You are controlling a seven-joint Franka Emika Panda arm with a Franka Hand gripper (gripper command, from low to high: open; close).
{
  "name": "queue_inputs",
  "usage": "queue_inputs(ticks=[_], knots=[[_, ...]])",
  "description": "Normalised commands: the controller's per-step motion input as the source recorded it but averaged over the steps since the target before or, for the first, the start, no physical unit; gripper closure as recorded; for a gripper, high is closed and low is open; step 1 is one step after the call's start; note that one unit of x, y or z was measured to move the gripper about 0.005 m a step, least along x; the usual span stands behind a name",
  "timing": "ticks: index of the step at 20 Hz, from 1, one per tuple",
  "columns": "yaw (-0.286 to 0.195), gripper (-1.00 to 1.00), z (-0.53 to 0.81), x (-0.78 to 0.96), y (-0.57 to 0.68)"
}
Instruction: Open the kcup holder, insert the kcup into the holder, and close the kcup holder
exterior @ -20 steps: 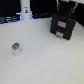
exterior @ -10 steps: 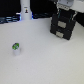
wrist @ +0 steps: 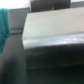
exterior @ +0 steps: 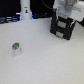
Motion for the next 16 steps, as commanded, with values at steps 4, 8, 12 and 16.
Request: queue_inputs(ticks=[4, 8, 12, 16], knots=[[0.003, 1.00, -0.08, -0.24, 0.01], [-0.004, 1.00, -0.01, -0.02, 0.00], [-0.007, 1.00, -0.01, -0.02, -0.01], [-0.005, 1.00, -0.02, -0.22, 0.04]])
